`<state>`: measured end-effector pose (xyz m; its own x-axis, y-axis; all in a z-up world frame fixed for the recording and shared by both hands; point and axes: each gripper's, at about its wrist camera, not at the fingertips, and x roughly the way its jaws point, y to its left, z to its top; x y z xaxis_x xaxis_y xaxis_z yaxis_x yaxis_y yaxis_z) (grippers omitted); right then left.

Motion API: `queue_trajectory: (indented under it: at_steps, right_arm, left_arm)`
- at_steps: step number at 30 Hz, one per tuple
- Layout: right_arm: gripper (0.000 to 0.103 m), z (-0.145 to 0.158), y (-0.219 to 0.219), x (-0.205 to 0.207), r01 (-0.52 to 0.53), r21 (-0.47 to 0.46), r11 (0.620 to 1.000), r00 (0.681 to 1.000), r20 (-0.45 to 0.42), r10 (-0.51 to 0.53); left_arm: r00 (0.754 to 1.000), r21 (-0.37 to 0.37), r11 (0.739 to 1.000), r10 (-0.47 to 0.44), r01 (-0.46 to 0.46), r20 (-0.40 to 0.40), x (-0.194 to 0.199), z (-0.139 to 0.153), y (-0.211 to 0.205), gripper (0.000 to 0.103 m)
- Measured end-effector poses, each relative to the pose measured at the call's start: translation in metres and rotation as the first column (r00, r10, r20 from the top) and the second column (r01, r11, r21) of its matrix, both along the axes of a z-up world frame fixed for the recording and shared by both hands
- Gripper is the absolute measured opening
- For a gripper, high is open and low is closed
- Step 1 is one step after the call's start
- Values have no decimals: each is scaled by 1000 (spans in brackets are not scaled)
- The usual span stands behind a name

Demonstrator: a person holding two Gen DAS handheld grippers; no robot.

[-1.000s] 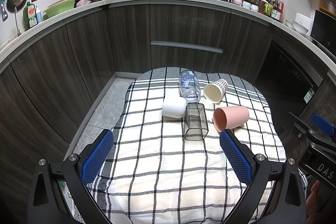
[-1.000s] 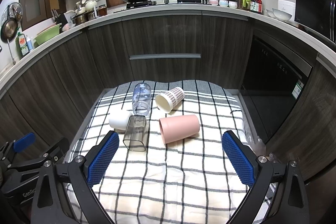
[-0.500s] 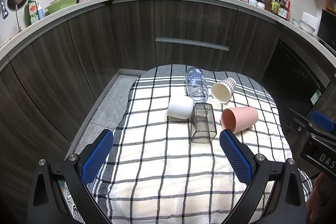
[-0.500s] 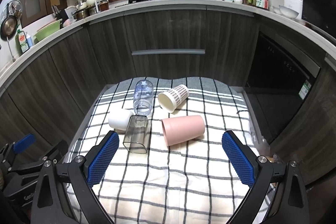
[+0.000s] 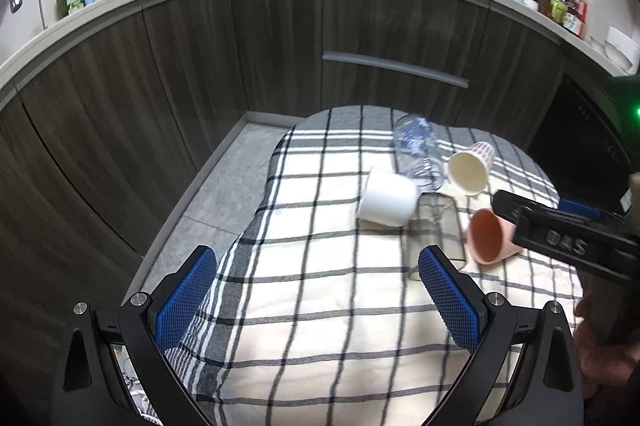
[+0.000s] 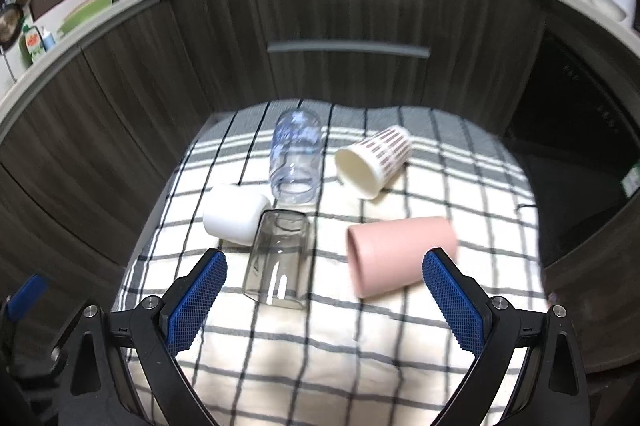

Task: Flip cup upside down
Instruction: 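Move the right tool to the smoky clear cup and close on it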

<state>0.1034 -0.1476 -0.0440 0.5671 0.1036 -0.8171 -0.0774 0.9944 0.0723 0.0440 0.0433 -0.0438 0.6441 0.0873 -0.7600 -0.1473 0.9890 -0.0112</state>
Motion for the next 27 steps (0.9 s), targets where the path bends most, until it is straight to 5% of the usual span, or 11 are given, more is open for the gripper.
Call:
queue_trajectory:
  at_steps: [16, 21, 27]
  right_arm:
    - [83, -106, 54, 67, -46, -63, 997, 971, -239, 30]
    - [62, -126, 56, 77, -39, -60, 997, 952, -306, 19]
    - [59, -124, 49, 67, -28, -37, 999, 950, -313, 15]
  left_arm:
    - [994, -45, 998, 34, -39, -101, 18, -53, 23, 103]
    - [993, -41, 998, 44, -48, -106, 19, -55, 25, 103]
    - [994, -51, 998, 25, -31, -104, 7, -52, 23, 103]
